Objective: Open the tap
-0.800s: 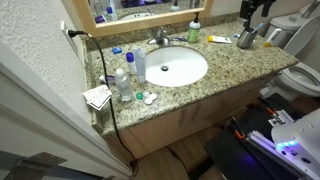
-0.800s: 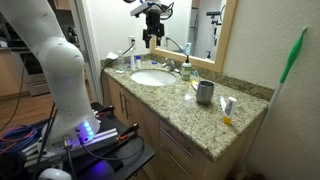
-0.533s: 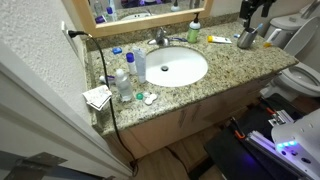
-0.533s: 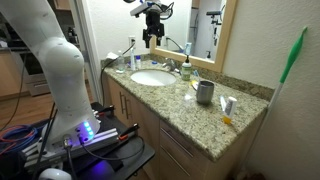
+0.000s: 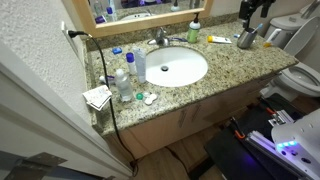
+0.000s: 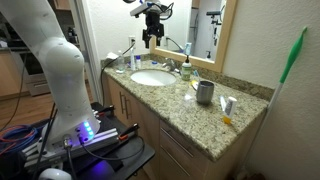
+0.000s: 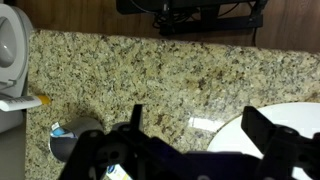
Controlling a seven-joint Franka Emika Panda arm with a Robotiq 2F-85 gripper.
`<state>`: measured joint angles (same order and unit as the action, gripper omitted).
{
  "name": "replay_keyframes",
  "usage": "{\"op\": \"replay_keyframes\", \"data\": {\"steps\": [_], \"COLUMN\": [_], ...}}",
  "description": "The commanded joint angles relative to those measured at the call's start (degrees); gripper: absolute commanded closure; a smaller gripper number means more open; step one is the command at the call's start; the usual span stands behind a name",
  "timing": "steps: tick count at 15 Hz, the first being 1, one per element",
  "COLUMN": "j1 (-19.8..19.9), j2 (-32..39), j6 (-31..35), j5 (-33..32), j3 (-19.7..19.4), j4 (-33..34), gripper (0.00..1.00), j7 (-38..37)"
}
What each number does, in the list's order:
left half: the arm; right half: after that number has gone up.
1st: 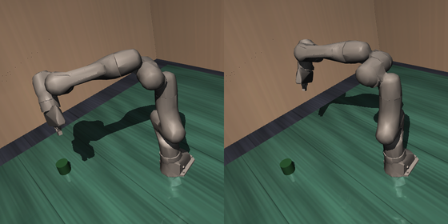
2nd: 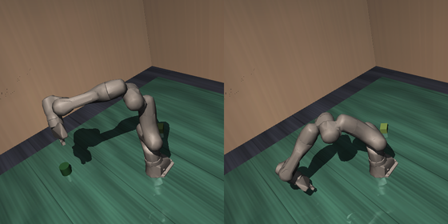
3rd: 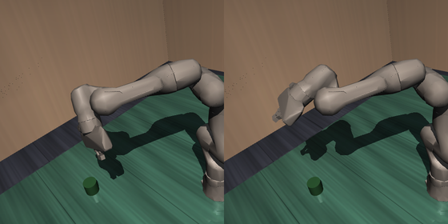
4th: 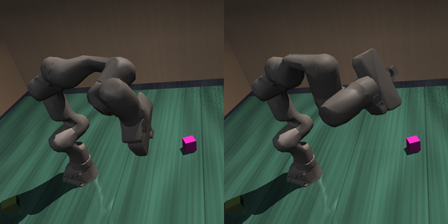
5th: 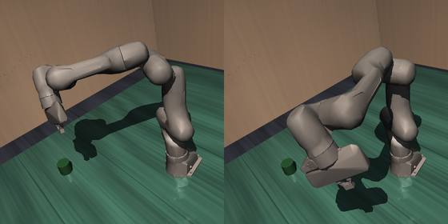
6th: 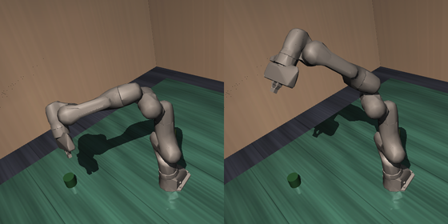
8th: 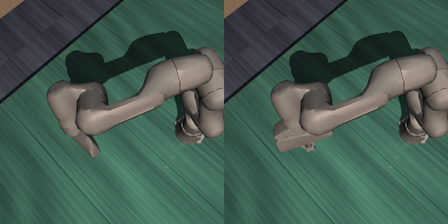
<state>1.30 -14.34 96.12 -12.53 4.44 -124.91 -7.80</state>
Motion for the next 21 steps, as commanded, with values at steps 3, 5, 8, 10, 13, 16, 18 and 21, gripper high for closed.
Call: {"op": "replay_keyframes", "data": {"steps": [3,5,8,10,13,16,18,21], "j1": [-3.40,-4.24,-4.64,-4.67,-4.80,-5.71,-6.52,-7.27], "j2": [6.31,8.33,6.98,7.03,8.05,11.12,13.11,17.43], "j6": [4.77,6.21,5.67,5.63,5.14,9.61,10.81,10.85], "j5": [7.86,11.61,10.71,10.66,9.86,11.83,14.20,14.70], "j3": [0.58,0.81,0.80,0.77,1.01,1.89,2.19,2.51], "j4": [4.76,6.91,5.61,5.62,6.32,9.12,12.71,19.37], "gripper": [0.00,0.00,0.00,0.00,0.00,0.00,0.00,0.00], "j7": [-3.83,-5.63,-5.75,-5.75,-6.24,-8.10,-7.96,-11.05]}}
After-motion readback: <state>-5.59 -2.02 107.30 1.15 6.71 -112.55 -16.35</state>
